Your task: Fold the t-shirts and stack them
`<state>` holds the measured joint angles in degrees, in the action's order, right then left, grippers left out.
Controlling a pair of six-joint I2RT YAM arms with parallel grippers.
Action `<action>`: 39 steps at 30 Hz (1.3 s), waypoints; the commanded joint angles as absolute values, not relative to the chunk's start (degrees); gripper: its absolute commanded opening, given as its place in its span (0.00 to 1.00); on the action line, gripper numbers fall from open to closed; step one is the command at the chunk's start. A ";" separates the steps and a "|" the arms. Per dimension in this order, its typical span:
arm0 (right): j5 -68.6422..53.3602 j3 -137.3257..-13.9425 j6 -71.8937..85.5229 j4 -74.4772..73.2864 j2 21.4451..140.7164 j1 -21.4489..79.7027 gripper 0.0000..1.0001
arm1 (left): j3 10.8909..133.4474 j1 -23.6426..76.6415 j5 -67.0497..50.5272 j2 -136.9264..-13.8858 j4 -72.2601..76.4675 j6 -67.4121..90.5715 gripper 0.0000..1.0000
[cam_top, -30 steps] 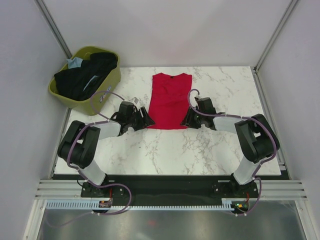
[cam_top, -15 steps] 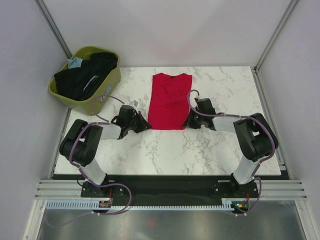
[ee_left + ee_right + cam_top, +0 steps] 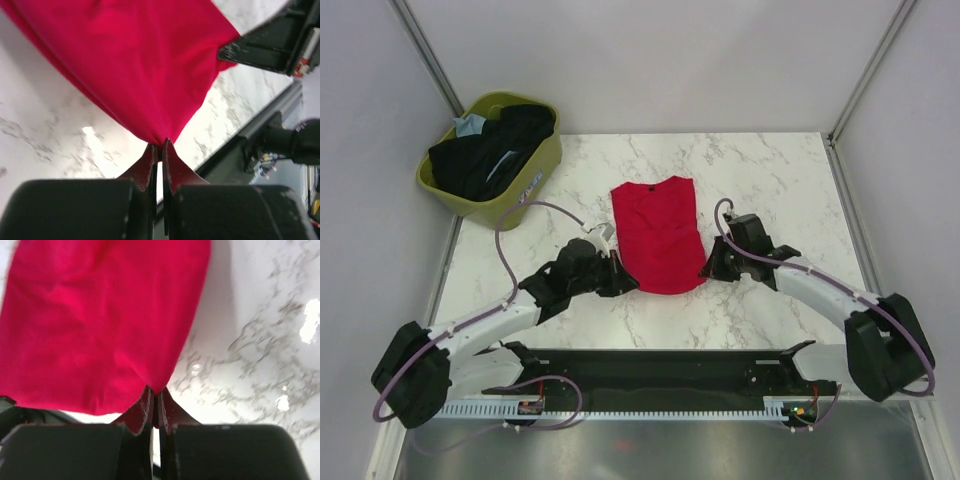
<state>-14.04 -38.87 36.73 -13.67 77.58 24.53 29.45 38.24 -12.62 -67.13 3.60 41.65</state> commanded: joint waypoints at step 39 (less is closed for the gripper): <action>-11.25 -86.91 29.36 -30.15 103.42 20.48 0.00 | 70.83 18.73 -13.79 -87.35 -22.15 29.71 0.02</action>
